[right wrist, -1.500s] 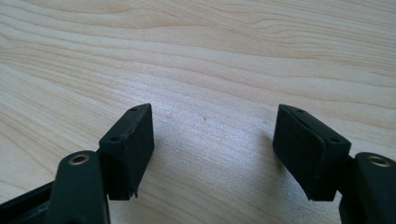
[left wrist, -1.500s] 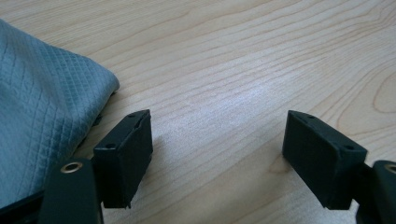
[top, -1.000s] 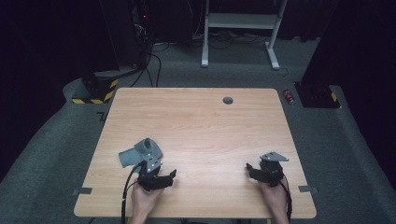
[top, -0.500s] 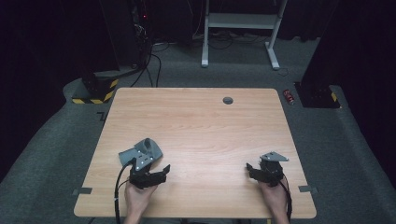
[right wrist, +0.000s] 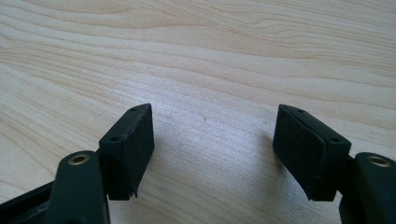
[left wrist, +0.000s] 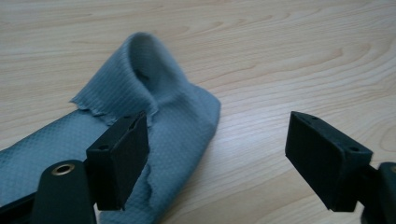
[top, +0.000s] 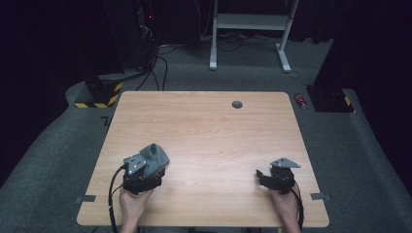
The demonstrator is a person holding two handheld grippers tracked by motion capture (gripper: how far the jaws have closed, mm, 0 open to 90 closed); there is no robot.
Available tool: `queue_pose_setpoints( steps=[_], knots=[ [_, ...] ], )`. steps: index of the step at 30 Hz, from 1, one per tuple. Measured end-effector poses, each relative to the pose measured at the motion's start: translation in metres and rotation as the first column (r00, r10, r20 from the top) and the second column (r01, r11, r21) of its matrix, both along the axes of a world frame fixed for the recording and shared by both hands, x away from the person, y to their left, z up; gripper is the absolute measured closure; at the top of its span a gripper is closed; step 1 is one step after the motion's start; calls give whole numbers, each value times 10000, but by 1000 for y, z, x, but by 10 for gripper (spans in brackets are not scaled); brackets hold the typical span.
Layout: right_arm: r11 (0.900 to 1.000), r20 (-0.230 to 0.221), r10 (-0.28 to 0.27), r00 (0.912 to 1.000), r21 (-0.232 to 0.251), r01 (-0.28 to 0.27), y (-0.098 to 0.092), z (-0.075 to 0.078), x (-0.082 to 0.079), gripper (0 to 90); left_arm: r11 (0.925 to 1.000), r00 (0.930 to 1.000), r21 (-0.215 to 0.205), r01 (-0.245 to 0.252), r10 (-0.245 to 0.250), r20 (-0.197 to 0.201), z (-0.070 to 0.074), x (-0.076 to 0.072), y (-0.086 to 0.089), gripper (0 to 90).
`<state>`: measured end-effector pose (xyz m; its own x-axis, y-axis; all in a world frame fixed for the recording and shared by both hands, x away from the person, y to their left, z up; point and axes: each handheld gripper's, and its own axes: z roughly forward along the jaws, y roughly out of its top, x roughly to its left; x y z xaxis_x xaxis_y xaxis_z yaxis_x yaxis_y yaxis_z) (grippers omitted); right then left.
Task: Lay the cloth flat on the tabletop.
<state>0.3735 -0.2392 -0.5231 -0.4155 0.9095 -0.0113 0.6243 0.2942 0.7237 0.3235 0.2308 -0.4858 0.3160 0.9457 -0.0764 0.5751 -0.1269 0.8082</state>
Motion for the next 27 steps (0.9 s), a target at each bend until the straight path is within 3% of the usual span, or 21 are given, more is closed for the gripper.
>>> queue_pose_setpoints(
  steps=[6,12,21,27],
  knots=[
    [10000,-1,0,10000,-2,0,0,0,0,289,9993,9989,133,-344,348,-327,-7,9,12,223],
    [10000,-8,-12,10000,7,12,0,0,0,289,9956,9932,275,-895,913,-729,-18,21,26,251],
    [10000,-9,-12,10000,6,12,0,0,0,289,9908,9851,806,-1090,1185,-1247,-32,32,32,316],
    [10000,-2,0,10000,-2,0,0,0,0,289,9886,9857,1005,-1123,1236,-1144,-36,33,32,419]
  ],
)
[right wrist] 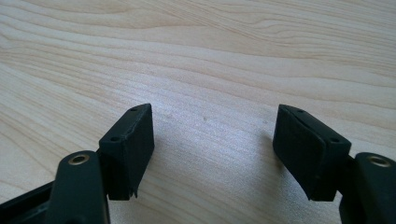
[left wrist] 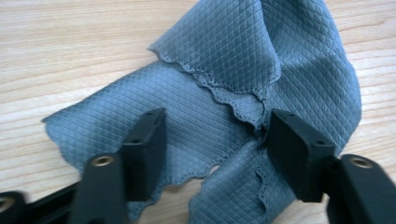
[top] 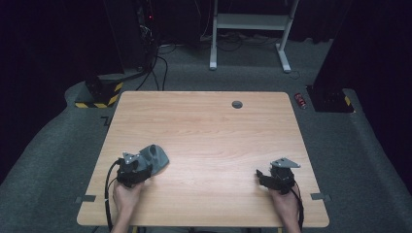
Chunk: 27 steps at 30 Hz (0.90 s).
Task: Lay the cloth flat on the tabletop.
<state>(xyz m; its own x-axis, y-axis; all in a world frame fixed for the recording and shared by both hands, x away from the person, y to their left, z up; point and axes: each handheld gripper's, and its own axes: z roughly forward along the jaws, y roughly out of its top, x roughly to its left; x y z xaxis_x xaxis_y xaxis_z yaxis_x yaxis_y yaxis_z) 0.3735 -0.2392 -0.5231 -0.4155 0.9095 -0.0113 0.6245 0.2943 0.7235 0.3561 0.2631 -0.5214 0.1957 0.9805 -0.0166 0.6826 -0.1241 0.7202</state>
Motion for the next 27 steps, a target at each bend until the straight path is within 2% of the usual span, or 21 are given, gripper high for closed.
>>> queue_pose_setpoints(
  steps=[3,8,11,15,19,20,23,24,27],
  knots=[
    [10000,-7,-12,10000,8,12,0,0,0,289,10000,9999,-16,95,-95,39,0,0,0,515],
    [10000,0,0,10000,0,0,0,0,0,289,9979,9980,-129,631,-631,-39,2,1,-3,737],
    [10000,-2,-1,10000,1,1,0,0,0,289,9966,9966,-35,818,-818,-9,2,1,-5,836],
    [10000,1,-1,10000,0,1,0,0,0,289,9963,9964,-129,845,-844,47,3,1,-4,866],
    [10000,-6,-12,10000,6,12,0,0,0,289,9951,9958,-397,904,-896,203,7,-1,-4,872],
    [10000,0,-2,10000,0,2,0,0,0,289,9939,9942,-446,1011,-993,401,11,-1,-5,872],
    [10000,1,-6,10000,-2,6,0,0,0,289,9920,9919,-481,1170,-1142,563,16,-2,-6,874],
    [10000,2,1,10000,-4,-1,0,0,0,289,9899,9891,-556,1303,-1259,766,20,-2,-9,874],
    [10000,-5,-11,10000,4,11,0,0,0,289,9875,9866,-621,1446,-1391,851,24,-1,-13,874]
  ],
)
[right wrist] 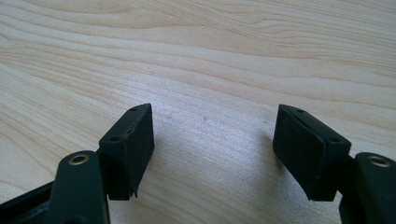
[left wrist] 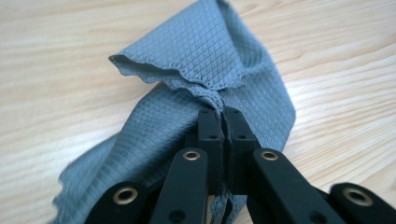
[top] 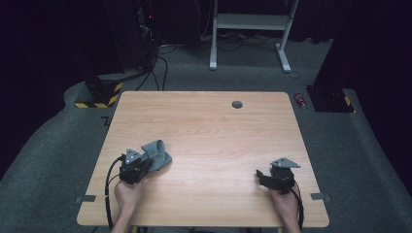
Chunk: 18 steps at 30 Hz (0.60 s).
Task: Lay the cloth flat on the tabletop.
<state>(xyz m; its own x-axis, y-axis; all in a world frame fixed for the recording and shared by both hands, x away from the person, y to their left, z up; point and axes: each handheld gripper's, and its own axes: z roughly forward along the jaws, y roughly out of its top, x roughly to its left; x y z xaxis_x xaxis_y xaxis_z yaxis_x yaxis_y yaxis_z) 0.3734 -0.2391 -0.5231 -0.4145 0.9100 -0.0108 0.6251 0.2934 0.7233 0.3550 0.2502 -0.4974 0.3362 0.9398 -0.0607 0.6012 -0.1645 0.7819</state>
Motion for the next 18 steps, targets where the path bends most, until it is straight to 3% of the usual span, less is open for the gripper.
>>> queue_pose_setpoints(
  steps=[6,13,18],
  knots=[
    [10000,0,-3,10000,-2,3,0,0,0,289,9987,9984,-198,468,-461,314,12,2,-14,876],
    [10000,7,8,10000,-2,-8,0,0,0,289,9911,9909,-583,1199,-1158,690,28,11,-38,878],
    [10000,-2,-2,10000,5,2,0,0,0,289,9859,9852,-571,1571,-1524,783,33,15,-54,878]
  ],
)
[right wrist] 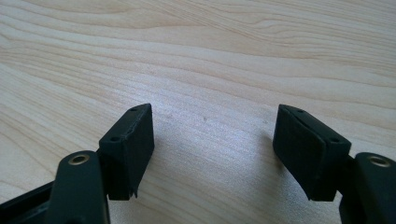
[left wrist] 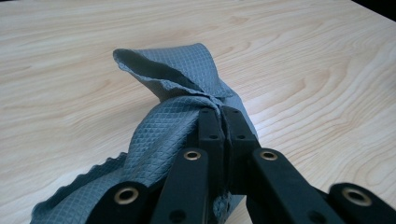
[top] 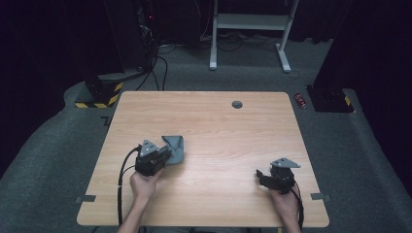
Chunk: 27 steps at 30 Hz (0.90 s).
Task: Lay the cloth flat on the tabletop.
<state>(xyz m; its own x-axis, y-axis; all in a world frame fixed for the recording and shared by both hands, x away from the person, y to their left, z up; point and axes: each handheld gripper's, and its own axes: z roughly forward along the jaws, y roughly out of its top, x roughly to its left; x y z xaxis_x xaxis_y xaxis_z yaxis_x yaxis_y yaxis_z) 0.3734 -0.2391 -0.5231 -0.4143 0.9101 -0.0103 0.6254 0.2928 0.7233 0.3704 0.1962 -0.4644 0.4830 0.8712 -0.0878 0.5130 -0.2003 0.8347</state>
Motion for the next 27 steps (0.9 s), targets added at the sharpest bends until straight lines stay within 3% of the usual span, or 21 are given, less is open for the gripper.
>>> queue_pose_setpoints(
  steps=[2,3,9,11,24,27],
  knots=[
    [10000,1,2,10000,-1,-2,0,0,0,289,10000,10000,-21,90,-90,22,1,1,-3,878],
    [10000,1,1,10000,1,-1,0,0,0,289,9995,9997,-228,239,-238,14,2,2,-8,878],
    [10000,1,4,10000,0,-4,0,0,0,289,9978,9979,-184,644,-642,99,7,7,-24,878],
    [10000,11,-3,10000,1,3,0,0,0,289,9950,9960,-462,888,-885,84,9,10,-33,878],
    [10000,4,6,10000,-1,-6,0,0,0,289,9839,9859,-639,1671,-1663,171,11,16,-69,877],
    [10000,9,8,10000,-6,-8,0,0,0,290,9802,9838,-842,1792,-1789,112,11,19,-77,877]
  ],
)
